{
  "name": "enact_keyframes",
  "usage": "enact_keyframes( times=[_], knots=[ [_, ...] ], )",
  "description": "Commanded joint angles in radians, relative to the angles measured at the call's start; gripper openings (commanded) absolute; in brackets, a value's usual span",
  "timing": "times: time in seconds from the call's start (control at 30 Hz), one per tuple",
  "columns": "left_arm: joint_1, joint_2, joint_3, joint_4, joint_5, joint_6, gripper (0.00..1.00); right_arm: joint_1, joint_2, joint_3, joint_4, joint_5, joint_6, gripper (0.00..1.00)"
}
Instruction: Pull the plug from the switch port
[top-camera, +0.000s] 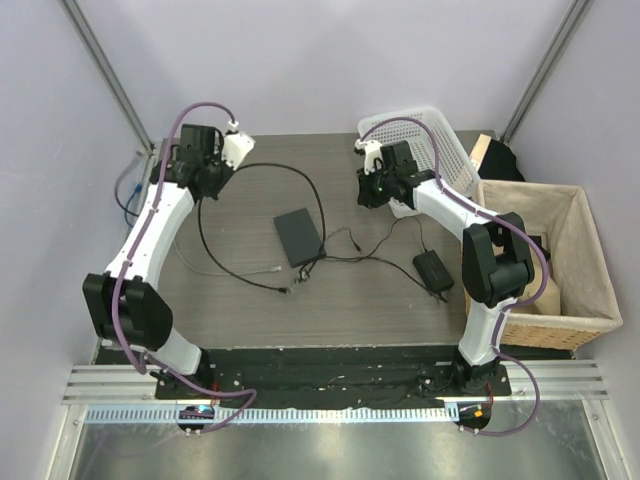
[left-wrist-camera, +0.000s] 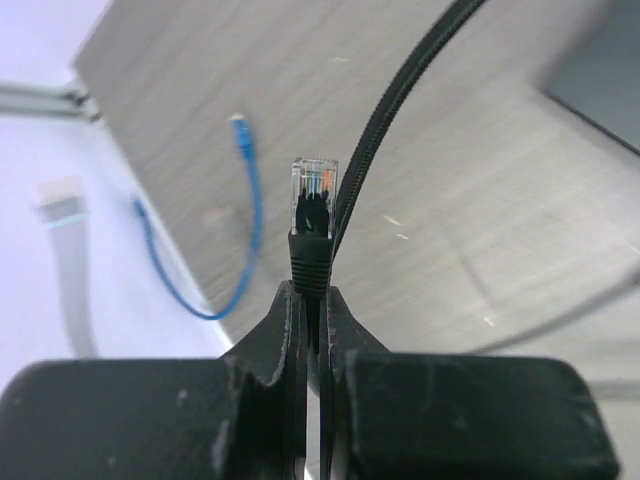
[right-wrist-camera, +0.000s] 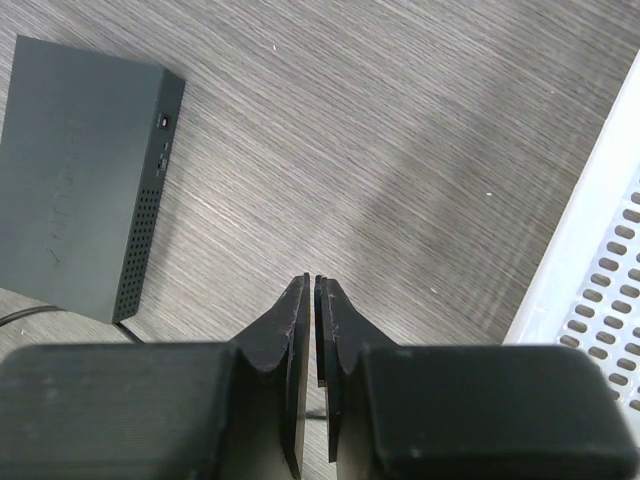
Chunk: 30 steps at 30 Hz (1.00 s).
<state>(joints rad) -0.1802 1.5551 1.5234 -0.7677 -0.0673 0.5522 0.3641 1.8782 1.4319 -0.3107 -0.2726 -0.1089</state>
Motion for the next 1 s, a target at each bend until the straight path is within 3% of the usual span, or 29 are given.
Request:
enact_keyframes(
  times=[0.0,0.2,0.33,0.47,0.63,0.7,0.73,0.77,0.87,0.97],
  knots=[
    [0.015,0.098,0.018,0.064,-0.141,-0.055,0.00,-0.007,-0.039,0.033,0.032,-0.017,0.031,0.14],
    [0.038,0.282,0.089,-0.009,-0.120,-0.198,0.00,-0.008,-0.086,-0.025,0.051,-0.014,0.032,0.15],
    [0.140,0.359,0.144,-0.007,-0.057,-0.400,0.00,-0.013,-0.120,-0.074,0.051,0.004,0.011,0.15],
    [0.232,0.401,0.181,-0.013,0.041,-0.509,0.00,-0.014,-0.140,-0.103,0.051,0.004,0.005,0.16],
    [0.251,0.431,0.294,-0.062,0.101,-0.523,0.00,-0.014,-0.123,-0.105,0.027,-0.048,-0.018,0.19],
    [0.248,0.427,0.311,-0.068,0.098,-0.526,0.25,-0.014,-0.111,-0.099,0.007,-0.080,-0.029,0.25],
    [0.246,0.419,0.310,-0.073,0.101,-0.523,0.65,-0.014,-0.102,-0.096,0.002,-0.088,-0.031,0.32],
    [0.242,0.410,0.307,-0.076,0.163,-0.506,0.99,-0.014,-0.102,-0.096,-0.002,-0.096,-0.031,0.35],
    [0.222,0.360,0.281,-0.119,0.457,-0.463,1.00,-0.013,-0.103,-0.100,-0.004,-0.099,-0.028,0.43],
    [0.144,0.275,0.183,-0.111,0.613,-0.414,1.00,-0.013,-0.102,-0.105,-0.019,-0.105,-0.018,0.46]
  ],
)
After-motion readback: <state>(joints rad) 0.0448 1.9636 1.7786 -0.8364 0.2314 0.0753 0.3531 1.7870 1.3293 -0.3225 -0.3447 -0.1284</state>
